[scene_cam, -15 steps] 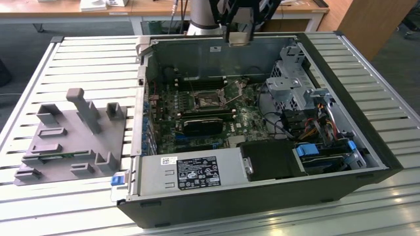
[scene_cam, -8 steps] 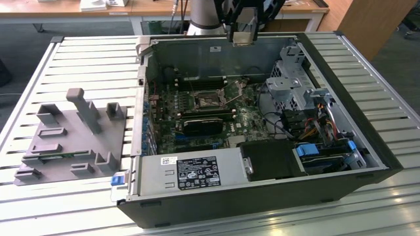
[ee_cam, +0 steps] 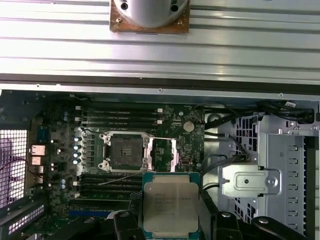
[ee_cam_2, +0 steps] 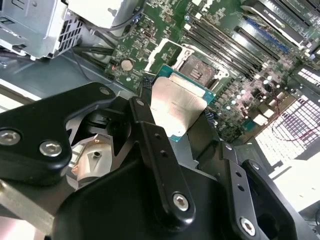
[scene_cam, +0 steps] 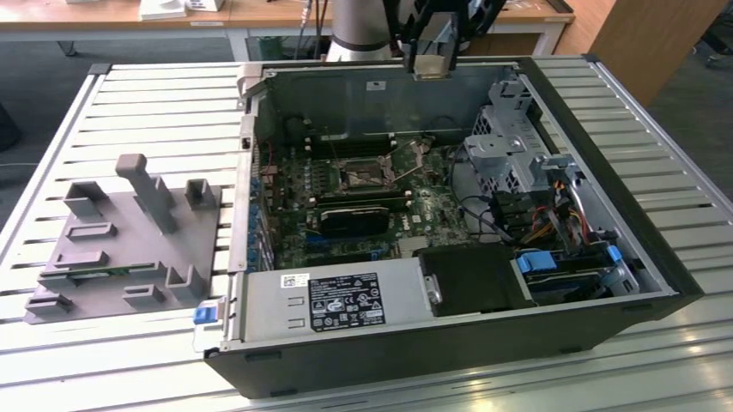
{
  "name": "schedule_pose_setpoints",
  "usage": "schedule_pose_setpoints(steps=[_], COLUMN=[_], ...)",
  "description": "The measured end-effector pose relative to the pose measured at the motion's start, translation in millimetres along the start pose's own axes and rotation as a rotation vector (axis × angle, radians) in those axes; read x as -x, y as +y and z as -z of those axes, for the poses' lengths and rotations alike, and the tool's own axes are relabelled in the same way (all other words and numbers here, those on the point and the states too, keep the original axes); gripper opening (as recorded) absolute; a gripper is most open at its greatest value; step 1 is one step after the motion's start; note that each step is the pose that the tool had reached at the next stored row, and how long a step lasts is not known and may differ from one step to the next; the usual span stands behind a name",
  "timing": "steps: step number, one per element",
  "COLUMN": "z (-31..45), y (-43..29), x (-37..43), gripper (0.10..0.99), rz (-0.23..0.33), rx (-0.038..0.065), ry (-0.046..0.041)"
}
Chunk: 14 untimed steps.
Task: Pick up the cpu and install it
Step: 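Pick up the cpu and move it towards the insertion slot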
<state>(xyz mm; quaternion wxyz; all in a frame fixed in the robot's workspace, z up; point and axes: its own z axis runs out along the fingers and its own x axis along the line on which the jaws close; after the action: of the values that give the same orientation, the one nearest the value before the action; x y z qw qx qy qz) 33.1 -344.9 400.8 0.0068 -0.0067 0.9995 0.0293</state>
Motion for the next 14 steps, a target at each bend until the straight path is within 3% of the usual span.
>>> schedule_pose_setpoints(steps=[6,9,11,14], z=[-0.6,-1.2,-2.2,-3.1], y=[1.9,6.6,7.4,6.1], x=[7.1,8.3,7.0,-1.0], gripper=[0.537,0.537,0.537,0.537], rz=[0.0,0.001,0.001,0.001], rx=[0.0,0.0,-0.001,-0.002], ry=[0.0001,0.0,0.0,0.0002])
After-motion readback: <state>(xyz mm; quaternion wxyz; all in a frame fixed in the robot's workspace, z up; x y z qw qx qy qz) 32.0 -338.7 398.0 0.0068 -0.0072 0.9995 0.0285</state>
